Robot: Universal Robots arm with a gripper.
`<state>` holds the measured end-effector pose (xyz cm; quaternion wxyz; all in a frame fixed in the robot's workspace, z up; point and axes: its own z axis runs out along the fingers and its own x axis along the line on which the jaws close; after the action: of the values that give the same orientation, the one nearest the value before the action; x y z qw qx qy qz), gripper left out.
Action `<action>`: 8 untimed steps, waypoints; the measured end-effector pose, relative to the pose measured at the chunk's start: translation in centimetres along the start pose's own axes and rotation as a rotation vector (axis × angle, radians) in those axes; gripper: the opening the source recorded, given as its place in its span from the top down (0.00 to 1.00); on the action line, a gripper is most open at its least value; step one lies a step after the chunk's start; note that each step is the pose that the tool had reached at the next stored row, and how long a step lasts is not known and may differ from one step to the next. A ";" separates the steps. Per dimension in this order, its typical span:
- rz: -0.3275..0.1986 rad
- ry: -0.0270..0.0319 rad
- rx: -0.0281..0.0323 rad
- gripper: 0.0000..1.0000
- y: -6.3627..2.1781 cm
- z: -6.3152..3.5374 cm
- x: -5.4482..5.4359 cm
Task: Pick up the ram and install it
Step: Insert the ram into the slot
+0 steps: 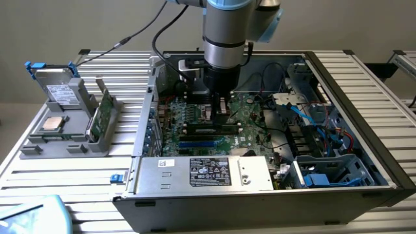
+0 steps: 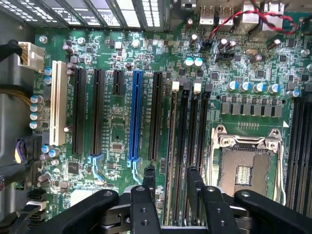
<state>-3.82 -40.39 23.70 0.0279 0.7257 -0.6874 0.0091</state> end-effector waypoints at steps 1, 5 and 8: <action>0.000 -0.0002 0.0000 0.60 0.03 0.01 0.0; 0.000 -0.0001 0.0001 0.75 0.03 0.00 0.0; 0.000 -0.0001 0.0000 0.87 0.03 0.00 0.0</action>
<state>-3.86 -40.39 23.71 0.0279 0.7257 -0.6874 0.0091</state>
